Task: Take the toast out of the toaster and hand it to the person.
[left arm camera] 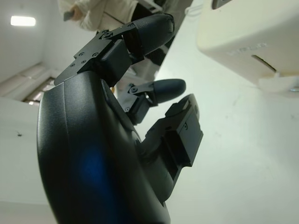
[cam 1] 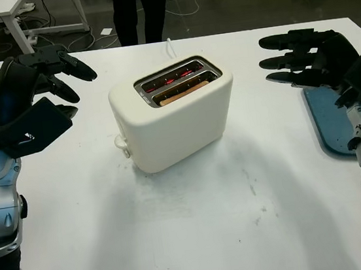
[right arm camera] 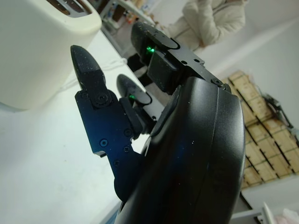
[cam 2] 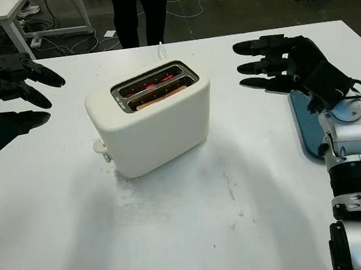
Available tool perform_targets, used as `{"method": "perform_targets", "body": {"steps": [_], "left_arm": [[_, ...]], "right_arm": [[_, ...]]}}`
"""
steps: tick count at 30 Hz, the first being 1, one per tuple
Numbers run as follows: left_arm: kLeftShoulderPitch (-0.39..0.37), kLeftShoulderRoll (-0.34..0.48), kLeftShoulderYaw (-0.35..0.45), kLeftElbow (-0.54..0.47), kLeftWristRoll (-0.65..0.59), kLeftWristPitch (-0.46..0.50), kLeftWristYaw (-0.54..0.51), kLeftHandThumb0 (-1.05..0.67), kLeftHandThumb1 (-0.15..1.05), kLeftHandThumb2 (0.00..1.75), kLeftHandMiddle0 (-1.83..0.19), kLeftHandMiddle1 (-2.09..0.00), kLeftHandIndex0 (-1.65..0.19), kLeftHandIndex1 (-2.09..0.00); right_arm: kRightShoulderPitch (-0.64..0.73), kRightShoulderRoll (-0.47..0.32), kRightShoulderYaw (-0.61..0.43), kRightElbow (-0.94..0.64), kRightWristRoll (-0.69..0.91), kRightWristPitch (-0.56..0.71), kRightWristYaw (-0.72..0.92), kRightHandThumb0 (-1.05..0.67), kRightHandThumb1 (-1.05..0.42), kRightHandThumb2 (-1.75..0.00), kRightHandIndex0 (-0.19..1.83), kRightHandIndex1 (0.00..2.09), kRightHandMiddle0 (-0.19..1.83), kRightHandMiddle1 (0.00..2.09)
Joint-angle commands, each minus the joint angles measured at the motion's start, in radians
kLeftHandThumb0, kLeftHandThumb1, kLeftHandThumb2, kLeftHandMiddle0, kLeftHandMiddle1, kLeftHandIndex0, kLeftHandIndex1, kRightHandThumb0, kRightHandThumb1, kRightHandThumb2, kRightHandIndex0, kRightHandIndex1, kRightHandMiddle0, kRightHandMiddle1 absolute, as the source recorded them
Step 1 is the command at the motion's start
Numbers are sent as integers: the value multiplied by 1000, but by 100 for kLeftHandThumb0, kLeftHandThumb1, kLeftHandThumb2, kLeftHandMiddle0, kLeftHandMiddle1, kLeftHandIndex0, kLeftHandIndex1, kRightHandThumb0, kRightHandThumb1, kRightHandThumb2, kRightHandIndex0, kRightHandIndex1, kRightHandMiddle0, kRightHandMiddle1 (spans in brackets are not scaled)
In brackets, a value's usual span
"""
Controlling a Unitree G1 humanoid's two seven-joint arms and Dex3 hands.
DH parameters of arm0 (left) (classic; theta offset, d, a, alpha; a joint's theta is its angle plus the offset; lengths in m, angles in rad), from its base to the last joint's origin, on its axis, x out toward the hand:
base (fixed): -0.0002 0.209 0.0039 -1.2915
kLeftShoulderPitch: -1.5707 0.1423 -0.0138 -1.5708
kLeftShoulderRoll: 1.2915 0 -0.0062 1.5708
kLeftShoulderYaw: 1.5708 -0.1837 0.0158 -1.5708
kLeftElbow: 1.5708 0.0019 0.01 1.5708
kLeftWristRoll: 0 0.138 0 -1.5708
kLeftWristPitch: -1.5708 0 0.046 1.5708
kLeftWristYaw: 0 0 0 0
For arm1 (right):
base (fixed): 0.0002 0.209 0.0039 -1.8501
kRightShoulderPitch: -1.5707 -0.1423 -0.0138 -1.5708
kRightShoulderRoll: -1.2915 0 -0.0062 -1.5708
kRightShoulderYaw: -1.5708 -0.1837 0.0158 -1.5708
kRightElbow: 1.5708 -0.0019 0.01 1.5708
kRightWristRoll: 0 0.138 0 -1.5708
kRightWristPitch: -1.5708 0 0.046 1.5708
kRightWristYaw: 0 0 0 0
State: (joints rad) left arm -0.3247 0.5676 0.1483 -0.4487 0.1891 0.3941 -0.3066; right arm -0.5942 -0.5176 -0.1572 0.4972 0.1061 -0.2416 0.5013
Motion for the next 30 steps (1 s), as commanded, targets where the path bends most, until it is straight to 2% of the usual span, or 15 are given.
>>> {"method": "perform_targets", "body": {"steps": [1, 5, 10, 18, 30], "left_arm": [[26, -5, 7, -13, 2, 1, 6, 55, 91, 4, -73, -111, -68, -85], [36, 1, 5, -24, 7, 15, 2, 54, 92, 3, -72, -110, -67, -83], [41, 6, 3, -27, 8, 18, -2, 53, 91, 3, -74, -111, -68, -83], [53, -7, 3, -37, 7, 46, 6, 49, 92, 3, -68, -108, -66, -79], [64, -13, 8, -35, 3, 37, 7, 50, 92, 6, -66, -110, -67, -77]], "right_arm": [[-1, -9, -10, -9, 17, 15, 8, -38, -76, 0, 95, 0, 86, 0], [-22, -19, 5, 1, -13, -26, 9, -34, -76, 0, 95, 1, 85, 0], [-51, -23, 17, -25, -25, -6, 8, -25, -75, 0, 94, 0, 85, 0], [-64, -34, 33, -44, -40, 22, 10, -25, -74, 0, 92, 0, 85, 0], [-48, -30, 28, -57, -44, 29, 8, -24, -75, 0, 92, 0, 84, 0]]}}
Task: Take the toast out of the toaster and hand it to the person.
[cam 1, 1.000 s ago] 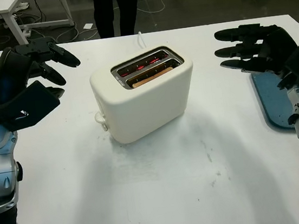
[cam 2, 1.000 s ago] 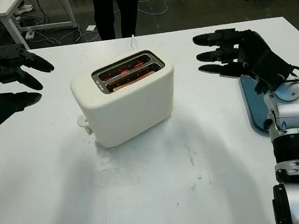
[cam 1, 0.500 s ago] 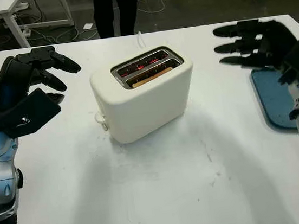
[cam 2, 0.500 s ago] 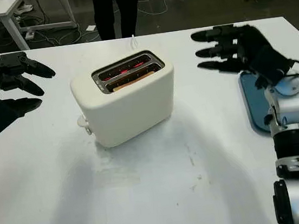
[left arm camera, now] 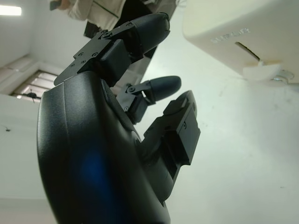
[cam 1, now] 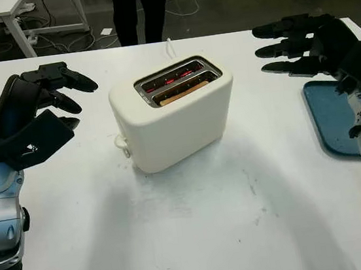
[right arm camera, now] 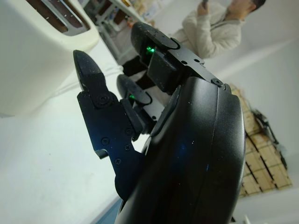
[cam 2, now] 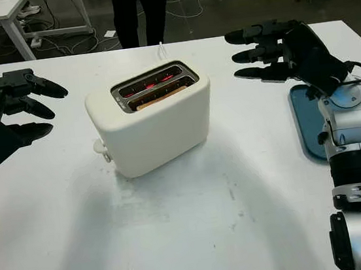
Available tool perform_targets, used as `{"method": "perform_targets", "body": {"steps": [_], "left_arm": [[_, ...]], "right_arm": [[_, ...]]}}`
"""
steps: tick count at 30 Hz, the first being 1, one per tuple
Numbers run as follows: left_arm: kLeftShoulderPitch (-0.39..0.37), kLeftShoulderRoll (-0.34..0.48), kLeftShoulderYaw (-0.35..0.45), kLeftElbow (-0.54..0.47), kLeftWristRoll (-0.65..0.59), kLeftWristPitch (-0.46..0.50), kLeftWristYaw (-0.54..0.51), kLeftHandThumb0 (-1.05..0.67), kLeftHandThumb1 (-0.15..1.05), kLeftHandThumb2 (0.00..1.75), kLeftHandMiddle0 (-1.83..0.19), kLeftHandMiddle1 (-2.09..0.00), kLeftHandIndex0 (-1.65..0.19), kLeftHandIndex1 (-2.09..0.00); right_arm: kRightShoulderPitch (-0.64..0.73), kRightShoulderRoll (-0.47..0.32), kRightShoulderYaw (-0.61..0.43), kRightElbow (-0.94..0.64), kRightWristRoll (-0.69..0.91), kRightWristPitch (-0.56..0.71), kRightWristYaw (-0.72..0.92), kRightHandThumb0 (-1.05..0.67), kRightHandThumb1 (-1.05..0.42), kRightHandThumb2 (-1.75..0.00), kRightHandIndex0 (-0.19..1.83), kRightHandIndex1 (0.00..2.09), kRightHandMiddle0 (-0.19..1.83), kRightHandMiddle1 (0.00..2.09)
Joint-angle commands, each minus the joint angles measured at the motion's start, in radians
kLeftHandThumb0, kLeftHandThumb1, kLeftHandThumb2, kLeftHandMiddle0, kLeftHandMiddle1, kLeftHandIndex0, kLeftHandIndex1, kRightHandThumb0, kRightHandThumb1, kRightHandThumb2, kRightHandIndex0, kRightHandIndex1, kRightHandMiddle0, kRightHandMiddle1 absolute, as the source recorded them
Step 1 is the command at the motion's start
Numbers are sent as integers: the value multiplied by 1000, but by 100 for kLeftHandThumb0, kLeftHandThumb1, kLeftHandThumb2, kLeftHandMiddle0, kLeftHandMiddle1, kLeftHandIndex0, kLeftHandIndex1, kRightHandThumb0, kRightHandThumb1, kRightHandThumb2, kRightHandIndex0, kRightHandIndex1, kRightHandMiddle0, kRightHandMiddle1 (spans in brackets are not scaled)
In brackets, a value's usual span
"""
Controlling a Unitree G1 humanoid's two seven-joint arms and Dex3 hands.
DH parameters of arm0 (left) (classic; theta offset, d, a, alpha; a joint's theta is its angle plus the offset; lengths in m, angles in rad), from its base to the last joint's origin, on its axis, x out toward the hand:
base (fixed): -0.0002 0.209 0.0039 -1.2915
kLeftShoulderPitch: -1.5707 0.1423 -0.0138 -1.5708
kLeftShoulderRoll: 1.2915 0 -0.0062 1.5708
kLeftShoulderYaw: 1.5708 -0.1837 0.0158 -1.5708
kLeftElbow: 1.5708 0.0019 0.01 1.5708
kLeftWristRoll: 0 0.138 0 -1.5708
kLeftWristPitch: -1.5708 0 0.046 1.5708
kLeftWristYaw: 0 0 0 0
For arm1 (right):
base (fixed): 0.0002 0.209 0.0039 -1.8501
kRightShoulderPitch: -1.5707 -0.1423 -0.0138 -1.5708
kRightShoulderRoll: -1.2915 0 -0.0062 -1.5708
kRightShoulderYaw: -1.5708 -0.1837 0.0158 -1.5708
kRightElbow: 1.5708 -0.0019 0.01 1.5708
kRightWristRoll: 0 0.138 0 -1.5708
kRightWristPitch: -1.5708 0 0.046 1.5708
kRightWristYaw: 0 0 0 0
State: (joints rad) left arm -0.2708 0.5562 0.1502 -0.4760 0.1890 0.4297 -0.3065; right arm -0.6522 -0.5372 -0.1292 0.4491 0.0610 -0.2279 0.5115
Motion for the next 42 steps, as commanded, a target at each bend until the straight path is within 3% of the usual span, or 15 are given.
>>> {"method": "perform_targets", "body": {"steps": [1, 28, 42], "left_arm": [[9, -1, 7, -8, 3, -1, 7, 50, 92, 5, -66, -110, -67, -77], [-12, -3, -6, 3, 7, -12, 9, 55, 92, 4, -70, -112, -70, -76], [-14, 3, -3, 0, 6, -10, 4, 56, 92, 5, -68, -110, -69, -75]], "right_arm": [[11, -10, -1, -8, 2, 13, -1, -25, -75, 0, 92, 0, 84, 0], [11, -7, -26, 45, 30, -35, 22, -24, -76, 0, 95, 1, 86, 1], [16, -5, -17, 13, 17, 8, 7, -21, -76, 0, 92, 0, 84, 0]]}}
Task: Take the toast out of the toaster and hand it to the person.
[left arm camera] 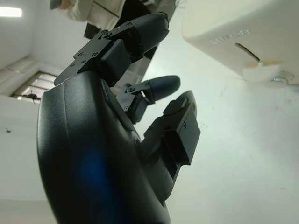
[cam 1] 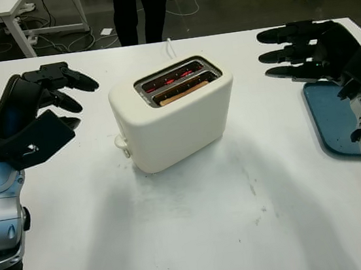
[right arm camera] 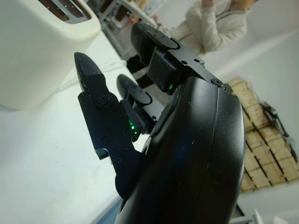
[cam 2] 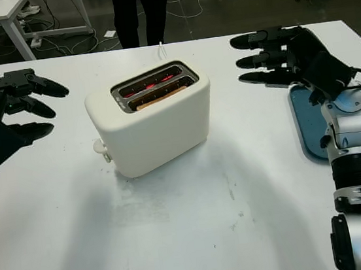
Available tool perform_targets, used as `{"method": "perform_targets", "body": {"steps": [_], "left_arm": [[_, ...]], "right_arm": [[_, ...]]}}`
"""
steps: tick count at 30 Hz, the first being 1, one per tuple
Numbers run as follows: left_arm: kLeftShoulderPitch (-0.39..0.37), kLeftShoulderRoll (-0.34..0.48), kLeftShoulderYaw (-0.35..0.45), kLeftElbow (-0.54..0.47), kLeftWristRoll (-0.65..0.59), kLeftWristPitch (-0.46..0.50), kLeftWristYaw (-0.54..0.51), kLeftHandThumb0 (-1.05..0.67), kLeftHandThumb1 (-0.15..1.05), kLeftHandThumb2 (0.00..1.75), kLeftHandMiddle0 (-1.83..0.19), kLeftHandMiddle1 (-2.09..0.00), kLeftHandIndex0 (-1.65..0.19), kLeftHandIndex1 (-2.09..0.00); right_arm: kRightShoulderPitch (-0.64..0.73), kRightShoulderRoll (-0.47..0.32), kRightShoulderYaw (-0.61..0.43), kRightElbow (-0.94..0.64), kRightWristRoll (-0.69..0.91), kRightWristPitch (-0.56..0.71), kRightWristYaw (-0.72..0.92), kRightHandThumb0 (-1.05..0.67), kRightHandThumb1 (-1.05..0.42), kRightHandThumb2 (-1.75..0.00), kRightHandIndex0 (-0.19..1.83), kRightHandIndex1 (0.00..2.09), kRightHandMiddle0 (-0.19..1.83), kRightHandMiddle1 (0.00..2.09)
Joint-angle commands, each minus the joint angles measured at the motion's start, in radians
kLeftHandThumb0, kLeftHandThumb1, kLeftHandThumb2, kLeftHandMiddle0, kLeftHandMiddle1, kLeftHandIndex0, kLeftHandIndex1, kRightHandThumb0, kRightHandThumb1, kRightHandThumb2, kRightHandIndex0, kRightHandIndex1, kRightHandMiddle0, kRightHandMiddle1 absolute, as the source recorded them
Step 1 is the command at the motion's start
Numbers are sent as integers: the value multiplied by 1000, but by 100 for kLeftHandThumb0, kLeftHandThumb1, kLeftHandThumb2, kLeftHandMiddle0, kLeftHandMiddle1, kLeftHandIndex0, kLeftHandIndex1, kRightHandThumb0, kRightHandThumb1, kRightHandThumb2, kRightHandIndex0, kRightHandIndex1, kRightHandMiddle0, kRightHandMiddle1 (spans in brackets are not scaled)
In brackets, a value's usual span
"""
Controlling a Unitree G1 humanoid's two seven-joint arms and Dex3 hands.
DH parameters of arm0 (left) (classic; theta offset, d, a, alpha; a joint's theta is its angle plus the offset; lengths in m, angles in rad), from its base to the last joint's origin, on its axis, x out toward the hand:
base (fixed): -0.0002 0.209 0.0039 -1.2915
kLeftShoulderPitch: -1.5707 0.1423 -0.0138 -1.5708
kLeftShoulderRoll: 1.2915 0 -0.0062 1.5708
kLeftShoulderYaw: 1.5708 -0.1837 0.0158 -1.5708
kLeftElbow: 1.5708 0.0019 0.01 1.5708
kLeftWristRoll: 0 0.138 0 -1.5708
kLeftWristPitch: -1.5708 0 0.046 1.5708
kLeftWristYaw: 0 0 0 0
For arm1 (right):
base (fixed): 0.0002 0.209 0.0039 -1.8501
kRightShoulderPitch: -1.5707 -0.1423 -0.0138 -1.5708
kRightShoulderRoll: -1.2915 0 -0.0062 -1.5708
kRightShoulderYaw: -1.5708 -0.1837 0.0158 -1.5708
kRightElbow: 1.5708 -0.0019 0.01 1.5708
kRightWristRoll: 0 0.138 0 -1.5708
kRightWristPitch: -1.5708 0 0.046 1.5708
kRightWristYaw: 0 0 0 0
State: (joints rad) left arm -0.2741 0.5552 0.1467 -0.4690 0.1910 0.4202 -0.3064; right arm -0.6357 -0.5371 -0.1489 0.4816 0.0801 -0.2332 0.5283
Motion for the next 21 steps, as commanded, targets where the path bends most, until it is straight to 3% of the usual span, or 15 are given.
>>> {"method": "perform_targets", "body": {"steps": [1, 21], "left_arm": [[-9, 4, 1, -3, 4, -10, 5, 56, 92, 6, -68, -110, -69, -75], [-18, 8, 3, 3, 2, -13, 2, 57, 92, 3, -72, -110, -72, -75]], "right_arm": [[2, -6, 4, -22, -4, 9, -11, -21, -76, 0, 92, 0, 83, 0], [1, 2, 2, 1, 5, -24, -3, -25, -76, 0, 94, 1, 84, 0]]}}
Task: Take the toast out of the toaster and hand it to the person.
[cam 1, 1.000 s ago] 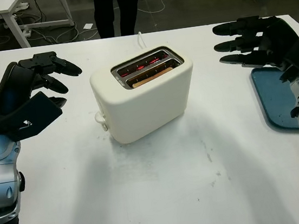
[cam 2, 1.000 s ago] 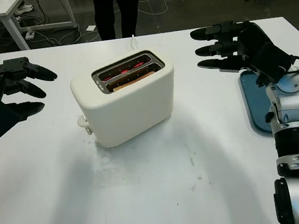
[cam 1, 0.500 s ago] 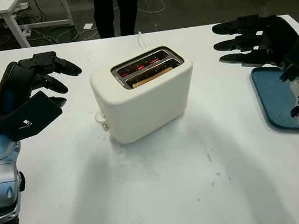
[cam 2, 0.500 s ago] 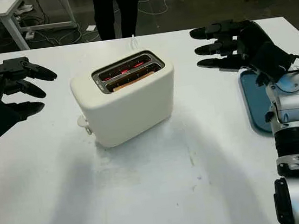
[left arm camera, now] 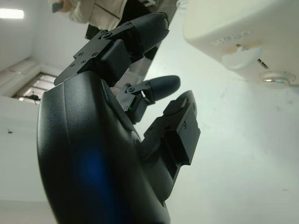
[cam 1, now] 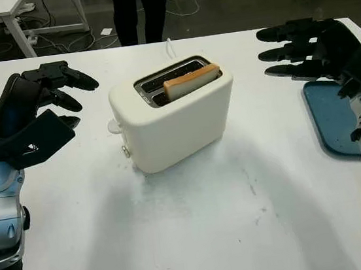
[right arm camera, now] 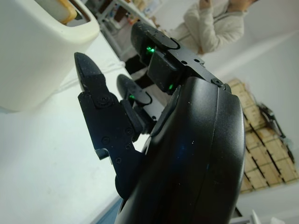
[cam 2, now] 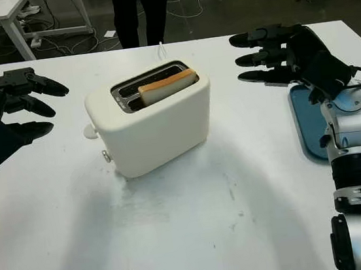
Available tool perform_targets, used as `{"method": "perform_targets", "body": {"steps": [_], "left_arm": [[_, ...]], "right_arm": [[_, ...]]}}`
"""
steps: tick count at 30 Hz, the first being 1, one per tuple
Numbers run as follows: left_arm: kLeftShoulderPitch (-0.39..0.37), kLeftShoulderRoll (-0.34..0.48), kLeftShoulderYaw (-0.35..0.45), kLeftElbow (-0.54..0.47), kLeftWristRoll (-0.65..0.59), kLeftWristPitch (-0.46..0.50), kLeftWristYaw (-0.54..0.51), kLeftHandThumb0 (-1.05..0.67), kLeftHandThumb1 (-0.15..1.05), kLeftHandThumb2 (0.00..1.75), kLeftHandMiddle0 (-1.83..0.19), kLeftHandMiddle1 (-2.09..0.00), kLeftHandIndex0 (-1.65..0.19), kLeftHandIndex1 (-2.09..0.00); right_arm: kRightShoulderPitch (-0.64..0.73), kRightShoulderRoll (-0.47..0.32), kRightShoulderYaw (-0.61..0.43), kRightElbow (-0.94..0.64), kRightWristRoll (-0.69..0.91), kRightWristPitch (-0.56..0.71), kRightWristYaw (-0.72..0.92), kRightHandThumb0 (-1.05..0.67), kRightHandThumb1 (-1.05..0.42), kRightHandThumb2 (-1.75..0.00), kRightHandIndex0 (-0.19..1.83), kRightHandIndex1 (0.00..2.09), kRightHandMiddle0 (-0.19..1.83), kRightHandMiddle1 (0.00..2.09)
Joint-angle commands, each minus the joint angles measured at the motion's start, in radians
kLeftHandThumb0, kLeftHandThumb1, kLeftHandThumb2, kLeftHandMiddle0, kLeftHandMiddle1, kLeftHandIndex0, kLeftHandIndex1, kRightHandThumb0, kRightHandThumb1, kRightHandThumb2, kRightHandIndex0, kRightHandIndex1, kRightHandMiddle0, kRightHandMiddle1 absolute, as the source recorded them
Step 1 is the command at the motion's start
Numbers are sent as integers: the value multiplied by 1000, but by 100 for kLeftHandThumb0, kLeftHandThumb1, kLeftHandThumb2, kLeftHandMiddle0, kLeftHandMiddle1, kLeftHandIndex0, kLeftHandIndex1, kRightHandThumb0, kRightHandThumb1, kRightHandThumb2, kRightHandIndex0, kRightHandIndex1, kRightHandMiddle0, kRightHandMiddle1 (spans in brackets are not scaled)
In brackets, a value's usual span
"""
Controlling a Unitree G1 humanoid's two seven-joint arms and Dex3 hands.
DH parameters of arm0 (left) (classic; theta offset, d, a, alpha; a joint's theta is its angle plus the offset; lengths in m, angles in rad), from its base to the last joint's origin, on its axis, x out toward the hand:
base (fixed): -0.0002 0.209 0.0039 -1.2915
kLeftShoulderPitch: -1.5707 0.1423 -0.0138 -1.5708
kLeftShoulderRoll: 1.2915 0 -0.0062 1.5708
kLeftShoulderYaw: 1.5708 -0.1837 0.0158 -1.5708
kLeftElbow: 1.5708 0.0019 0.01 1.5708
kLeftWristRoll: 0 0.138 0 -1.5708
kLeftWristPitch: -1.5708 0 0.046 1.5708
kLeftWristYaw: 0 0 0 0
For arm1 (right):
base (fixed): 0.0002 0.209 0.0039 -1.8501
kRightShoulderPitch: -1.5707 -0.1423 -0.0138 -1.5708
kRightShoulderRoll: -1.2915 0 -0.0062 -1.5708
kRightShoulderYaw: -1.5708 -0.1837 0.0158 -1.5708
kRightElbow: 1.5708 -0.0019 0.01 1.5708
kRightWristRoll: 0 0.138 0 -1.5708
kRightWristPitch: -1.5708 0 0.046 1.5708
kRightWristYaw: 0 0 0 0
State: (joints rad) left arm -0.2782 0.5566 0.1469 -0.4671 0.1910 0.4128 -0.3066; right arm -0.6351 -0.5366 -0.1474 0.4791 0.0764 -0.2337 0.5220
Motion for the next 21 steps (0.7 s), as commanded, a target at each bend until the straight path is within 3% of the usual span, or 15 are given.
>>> {"method": "perform_targets", "body": {"steps": [1, 5, 10, 21], "left_arm": [[-14, 7, 2, -2, 4, -1, 2, 56, 92, 3, -71, -109, -71, -75], [-17, 7, 3, 3, -1, -4, -1, 57, 92, 4, -71, -108, -71, -74], [-23, 9, 4, 15, -6, -18, -4, 57, 92, 3, -73, -110, -73, -75], [-26, 7, -4, -8, 4, 13, -7, 58, 92, 4, -72, -110, -72, -75]], "right_arm": [[0, 0, 1, 4, 6, -25, 1, -25, -76, 0, 94, 1, 85, 0], [-21, -2, 7, -15, -7, -1, -14, -25, -76, 0, 94, 1, 85, 1], [-141, -19, 38, -6, -36, -6, 4, -24, -72, 0, 93, 0, 85, 0], [-383, -23, 198, 3, -185, -91, 46, -52, -71, -1, 102, 5, 94, 3]]}}
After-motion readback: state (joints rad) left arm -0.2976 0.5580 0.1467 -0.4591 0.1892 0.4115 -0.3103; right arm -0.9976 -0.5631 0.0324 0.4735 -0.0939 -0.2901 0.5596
